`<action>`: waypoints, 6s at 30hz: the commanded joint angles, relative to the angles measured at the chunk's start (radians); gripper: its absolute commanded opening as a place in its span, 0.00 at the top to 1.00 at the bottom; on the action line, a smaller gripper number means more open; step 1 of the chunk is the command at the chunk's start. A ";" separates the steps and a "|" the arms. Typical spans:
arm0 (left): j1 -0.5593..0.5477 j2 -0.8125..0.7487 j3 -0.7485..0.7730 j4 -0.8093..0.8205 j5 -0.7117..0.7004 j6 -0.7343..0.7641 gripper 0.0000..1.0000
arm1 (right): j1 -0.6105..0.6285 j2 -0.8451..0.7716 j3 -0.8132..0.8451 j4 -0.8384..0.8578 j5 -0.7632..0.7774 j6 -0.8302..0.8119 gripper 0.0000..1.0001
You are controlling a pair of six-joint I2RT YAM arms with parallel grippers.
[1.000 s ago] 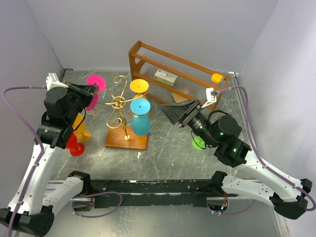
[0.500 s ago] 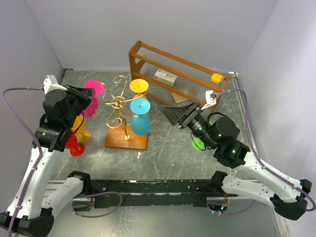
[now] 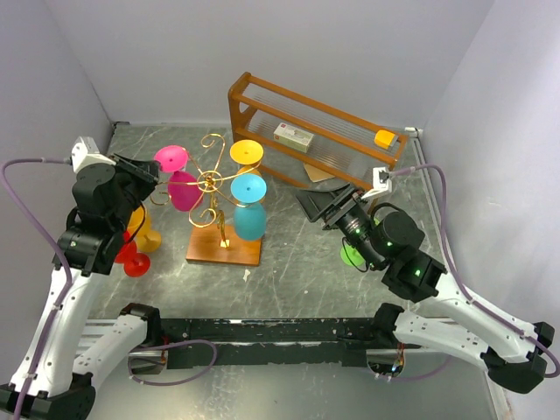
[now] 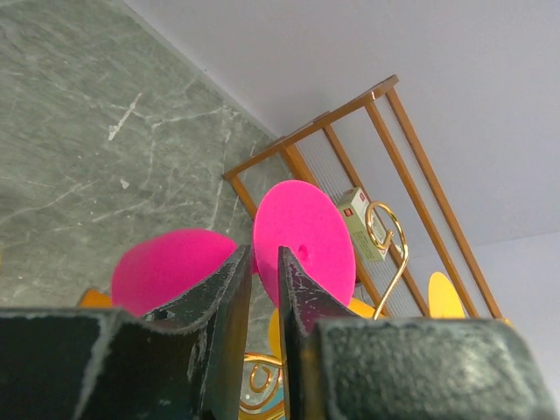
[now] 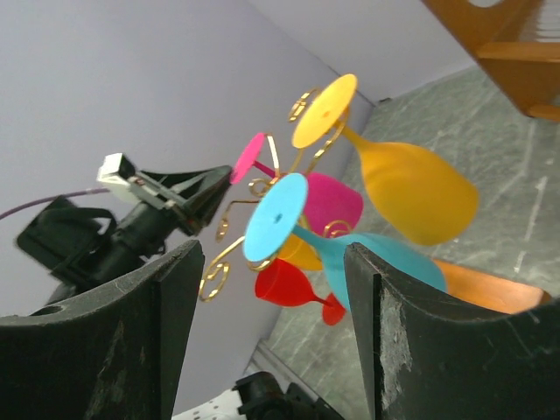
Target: Place the wine glass upside down on the wine glass rack
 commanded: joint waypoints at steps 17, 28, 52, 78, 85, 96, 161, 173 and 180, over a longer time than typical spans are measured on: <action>0.009 -0.261 0.076 -0.060 0.112 0.528 0.26 | 0.000 0.089 0.131 -0.904 0.778 -0.023 0.42; 0.009 -0.280 0.119 -0.052 0.423 0.594 0.17 | -0.006 0.372 0.180 -1.206 0.849 0.268 0.33; 0.009 -0.306 0.153 -0.026 0.528 0.564 0.17 | -0.403 0.266 -0.044 -0.633 0.225 -0.334 0.69; 0.009 -0.246 0.133 0.159 0.847 0.424 0.13 | -0.402 0.019 0.158 -0.652 0.076 -0.353 1.00; 0.009 -0.206 0.046 0.401 1.013 0.193 0.10 | -0.402 -0.103 0.244 -0.552 0.039 -0.338 1.00; 0.009 -0.095 -0.084 0.842 1.129 -0.212 0.22 | -0.402 -0.209 0.178 -0.382 -0.021 -0.290 1.00; -0.858 0.408 0.078 0.861 -0.076 -0.113 0.42 | -0.402 -0.248 -0.106 0.367 -0.422 0.035 1.00; -0.858 0.363 0.050 0.940 -0.102 -0.092 0.47 | -0.401 -0.234 -0.112 0.364 -0.541 0.041 1.00; -0.858 0.388 0.071 0.959 -0.090 -0.066 0.50 | -0.402 -0.175 -0.044 0.311 -0.721 -0.007 1.00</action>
